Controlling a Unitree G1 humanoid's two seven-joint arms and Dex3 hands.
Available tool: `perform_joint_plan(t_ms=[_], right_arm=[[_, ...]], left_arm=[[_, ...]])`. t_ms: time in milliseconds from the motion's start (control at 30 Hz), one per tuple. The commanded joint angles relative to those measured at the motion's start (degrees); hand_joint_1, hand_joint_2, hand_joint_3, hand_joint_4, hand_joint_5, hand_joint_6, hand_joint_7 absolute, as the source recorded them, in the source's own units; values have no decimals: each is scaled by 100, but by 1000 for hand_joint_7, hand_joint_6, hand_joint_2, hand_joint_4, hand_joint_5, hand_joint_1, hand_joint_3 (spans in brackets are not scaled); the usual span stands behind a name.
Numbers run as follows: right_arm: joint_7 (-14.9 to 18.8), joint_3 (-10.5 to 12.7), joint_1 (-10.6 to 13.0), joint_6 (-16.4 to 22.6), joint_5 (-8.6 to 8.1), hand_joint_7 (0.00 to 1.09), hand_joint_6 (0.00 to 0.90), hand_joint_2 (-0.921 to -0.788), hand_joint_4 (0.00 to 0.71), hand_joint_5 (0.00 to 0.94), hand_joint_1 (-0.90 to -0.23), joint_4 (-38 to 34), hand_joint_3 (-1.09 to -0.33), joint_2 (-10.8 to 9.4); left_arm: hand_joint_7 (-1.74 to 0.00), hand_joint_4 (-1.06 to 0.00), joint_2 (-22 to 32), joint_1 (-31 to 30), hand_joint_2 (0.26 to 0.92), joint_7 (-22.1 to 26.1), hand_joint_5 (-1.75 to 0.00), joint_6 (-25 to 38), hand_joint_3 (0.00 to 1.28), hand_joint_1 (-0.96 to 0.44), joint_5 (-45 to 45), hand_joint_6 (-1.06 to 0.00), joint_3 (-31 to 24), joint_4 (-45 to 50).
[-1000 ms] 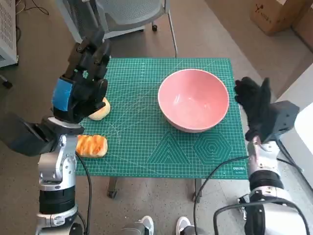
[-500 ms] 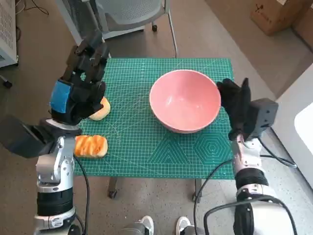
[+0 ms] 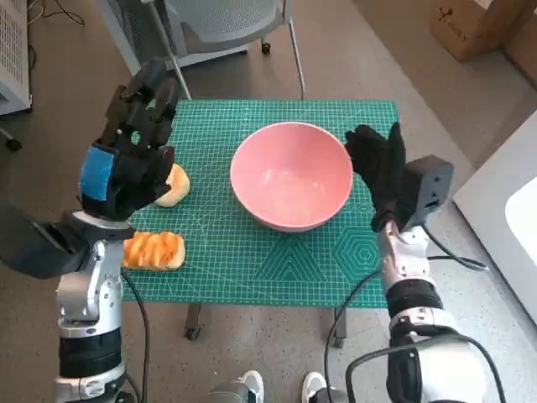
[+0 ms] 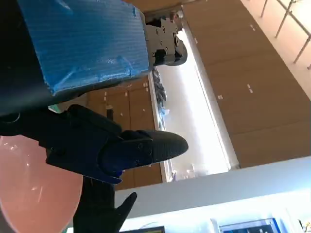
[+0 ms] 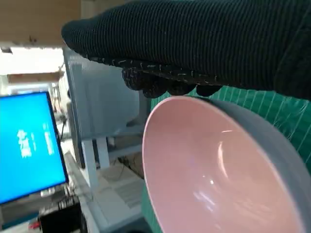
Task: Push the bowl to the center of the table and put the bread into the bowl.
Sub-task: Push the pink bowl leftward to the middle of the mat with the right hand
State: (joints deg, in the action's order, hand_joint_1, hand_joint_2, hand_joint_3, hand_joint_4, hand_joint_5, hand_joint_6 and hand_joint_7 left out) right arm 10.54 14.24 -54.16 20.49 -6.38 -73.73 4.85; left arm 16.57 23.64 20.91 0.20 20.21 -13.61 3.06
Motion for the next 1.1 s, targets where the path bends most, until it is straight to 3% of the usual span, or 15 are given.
perform_joint_plan(t_ms=[33,567,900,1100], right_arm=[[87,-59,-51,-142,72,21,332,-921,190,7,-597,-85,-775,-129],[7,-238,-196,-195,203,21,331,-921,198,8,-588,-96,-784,-327],[245,-171,-251,-90,169,29,343,-921,210,10,-605,4,-772,-38],[405,-67,-319,240,73,29,342,-921,209,7,-585,235,-762,176]], left_arm=[[-402,-47,34,-124,921,-77,-13,-88,447,-721,-19,1,-74,183],[-422,-61,-53,-228,921,-294,-16,-200,438,-721,-72,1,-70,216],[-425,-67,-78,-281,921,-359,-16,-163,439,-721,-93,1,-16,290],[-424,-69,-66,-274,921,-358,-15,-144,441,-724,-97,1,1,286]])
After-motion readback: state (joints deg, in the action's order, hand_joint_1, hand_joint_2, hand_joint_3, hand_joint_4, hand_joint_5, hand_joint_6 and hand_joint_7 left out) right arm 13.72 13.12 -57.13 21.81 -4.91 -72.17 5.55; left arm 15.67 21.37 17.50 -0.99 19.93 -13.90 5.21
